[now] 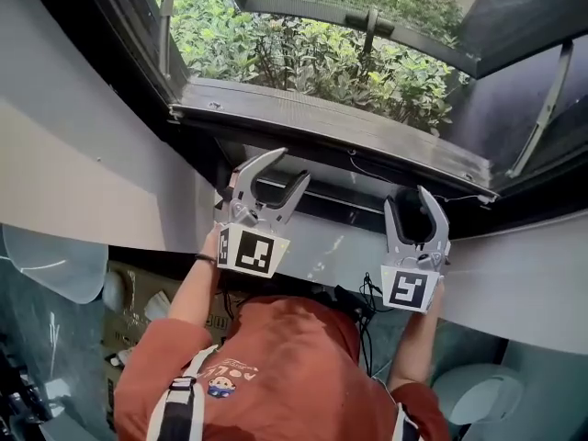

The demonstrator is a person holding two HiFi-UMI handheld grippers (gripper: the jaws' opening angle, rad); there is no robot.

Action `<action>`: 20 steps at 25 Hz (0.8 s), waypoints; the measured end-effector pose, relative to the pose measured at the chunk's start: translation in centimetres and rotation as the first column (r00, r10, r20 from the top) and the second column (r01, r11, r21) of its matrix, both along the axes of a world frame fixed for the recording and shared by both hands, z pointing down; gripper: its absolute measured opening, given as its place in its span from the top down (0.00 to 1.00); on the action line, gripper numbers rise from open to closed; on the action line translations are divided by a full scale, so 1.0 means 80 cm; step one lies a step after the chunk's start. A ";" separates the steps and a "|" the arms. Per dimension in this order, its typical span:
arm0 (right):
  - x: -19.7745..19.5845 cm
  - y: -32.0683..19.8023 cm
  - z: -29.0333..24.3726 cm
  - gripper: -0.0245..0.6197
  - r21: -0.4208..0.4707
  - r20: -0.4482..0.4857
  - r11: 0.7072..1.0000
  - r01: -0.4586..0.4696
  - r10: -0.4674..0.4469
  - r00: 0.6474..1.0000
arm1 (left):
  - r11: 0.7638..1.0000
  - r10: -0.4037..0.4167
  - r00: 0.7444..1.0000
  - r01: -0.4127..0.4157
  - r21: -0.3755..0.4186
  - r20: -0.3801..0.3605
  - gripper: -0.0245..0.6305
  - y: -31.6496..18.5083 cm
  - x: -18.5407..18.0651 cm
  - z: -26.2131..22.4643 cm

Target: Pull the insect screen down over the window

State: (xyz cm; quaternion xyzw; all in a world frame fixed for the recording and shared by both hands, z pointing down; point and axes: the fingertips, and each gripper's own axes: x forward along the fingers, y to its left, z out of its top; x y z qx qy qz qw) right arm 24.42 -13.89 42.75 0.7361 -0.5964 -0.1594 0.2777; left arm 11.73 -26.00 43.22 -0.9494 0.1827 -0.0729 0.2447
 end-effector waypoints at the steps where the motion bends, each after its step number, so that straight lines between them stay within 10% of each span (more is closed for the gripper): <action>1: -0.001 0.002 -0.003 0.60 0.030 0.025 1.000 0.001 -0.002 1.000 | 1.000 -0.003 1.000 0.002 -0.023 -0.018 0.64 0.002 -0.001 0.002; 11: -0.013 0.015 -0.011 0.60 0.283 0.222 0.956 -0.074 0.009 0.975 | 0.958 -0.113 0.985 0.074 -0.276 -0.128 0.65 0.006 -0.012 0.029; 20: -0.015 0.036 0.026 0.61 0.329 0.404 0.923 -0.202 0.056 0.913 | 0.928 -0.194 0.956 0.106 -0.358 -0.219 0.65 0.042 -0.024 0.052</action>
